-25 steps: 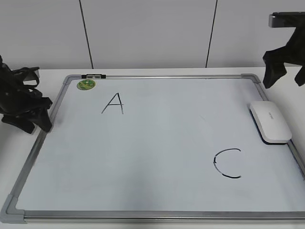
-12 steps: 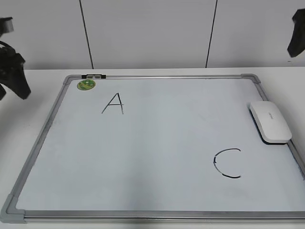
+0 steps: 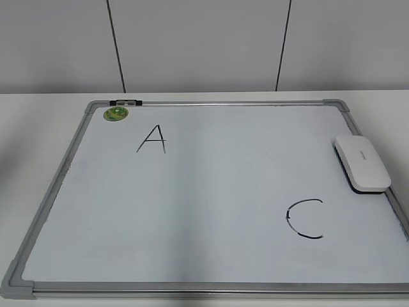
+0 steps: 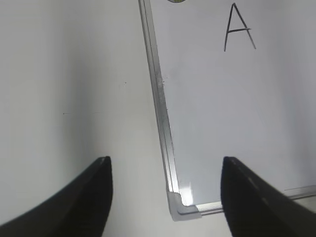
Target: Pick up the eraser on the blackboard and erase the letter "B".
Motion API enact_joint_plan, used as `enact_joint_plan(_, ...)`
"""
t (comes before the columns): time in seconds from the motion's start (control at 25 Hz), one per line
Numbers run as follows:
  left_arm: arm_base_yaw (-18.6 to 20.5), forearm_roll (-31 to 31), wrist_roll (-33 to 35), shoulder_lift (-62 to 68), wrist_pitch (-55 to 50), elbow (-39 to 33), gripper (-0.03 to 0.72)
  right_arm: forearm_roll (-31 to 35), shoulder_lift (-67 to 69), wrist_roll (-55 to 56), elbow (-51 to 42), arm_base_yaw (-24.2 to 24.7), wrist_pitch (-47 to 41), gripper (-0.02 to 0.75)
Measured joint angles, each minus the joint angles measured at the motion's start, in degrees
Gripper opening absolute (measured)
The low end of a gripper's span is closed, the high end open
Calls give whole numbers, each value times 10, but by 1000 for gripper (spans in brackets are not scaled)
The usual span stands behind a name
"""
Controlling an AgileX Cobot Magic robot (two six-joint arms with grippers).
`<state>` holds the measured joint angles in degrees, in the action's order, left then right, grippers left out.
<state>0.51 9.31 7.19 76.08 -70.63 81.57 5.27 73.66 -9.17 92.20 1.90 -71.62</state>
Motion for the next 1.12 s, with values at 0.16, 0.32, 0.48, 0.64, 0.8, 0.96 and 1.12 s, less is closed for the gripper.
enact_joint_plan(0.16, 0, -1, -14, -118, -8, -72, 505, 1, -89, 15, -57, 0, -3, 592)
enact_joint_plan(0.32, -11, -1, -22, -232, -12, -153, 505, 2, -184, 34, -140, -8, -4, 592)
enact_joint_plan(0.48, -34, -2, -25, -338, -14, -229, 505, -3, -293, 37, -245, -32, -6, 591)
enact_joint_plan(0.64, -37, -2, -27, -435, -17, -296, 505, -11, -407, 48, -341, -36, -8, 589)
enact_joint_plan(0.8, -38, -3, -30, -507, -20, -364, 505, -16, -495, 52, -418, -36, -11, 589)
enact_joint_plan(0.96, -39, -4, -31, -556, -20, -418, 505, -29, -576, 54, -486, -36, -12, 589)
enact_joint_plan(1.12, -39, -18, -31, -580, -20, -470, 505, -53, -610, 54, -543, -36, -12, 589)
